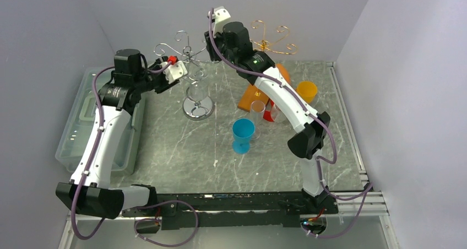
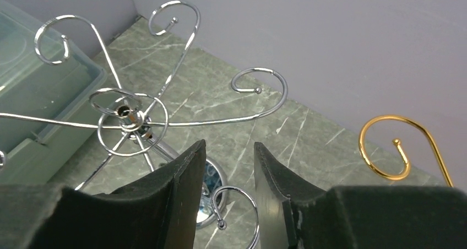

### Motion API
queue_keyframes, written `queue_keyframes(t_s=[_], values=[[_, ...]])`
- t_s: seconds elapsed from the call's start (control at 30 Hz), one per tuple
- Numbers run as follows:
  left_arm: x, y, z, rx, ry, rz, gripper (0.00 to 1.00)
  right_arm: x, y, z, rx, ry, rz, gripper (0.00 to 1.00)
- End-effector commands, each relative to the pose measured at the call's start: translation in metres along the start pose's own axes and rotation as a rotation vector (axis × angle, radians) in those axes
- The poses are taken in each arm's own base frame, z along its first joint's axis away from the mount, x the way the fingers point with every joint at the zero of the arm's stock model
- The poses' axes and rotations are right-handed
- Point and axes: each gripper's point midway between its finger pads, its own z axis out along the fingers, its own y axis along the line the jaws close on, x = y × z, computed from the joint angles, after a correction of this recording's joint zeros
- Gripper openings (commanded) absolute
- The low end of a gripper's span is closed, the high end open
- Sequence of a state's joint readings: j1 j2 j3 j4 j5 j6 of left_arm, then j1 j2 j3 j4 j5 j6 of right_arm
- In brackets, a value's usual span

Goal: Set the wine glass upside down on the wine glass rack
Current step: Adjust the wine rack at the center of the board.

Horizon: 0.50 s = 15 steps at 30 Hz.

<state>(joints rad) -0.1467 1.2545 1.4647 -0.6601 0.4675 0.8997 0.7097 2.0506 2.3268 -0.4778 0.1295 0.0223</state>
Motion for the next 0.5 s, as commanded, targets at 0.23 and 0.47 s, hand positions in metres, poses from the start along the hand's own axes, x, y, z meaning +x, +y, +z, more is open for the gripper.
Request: queue_keyframes(t_s=[0.23, 0.47], values=[[-0.006, 0.024, -0.006, -0.084, 0.028, -0.012, 0.46, 0.01, -0.008, -0.011, -0.015, 0.023, 0.018, 0.29], [0.01, 0.032, -0.003, -0.118, 0.101, -0.028, 0.45, 0.022, -0.003, -0.025, -0.043, 0.044, 0.042, 0.2]])
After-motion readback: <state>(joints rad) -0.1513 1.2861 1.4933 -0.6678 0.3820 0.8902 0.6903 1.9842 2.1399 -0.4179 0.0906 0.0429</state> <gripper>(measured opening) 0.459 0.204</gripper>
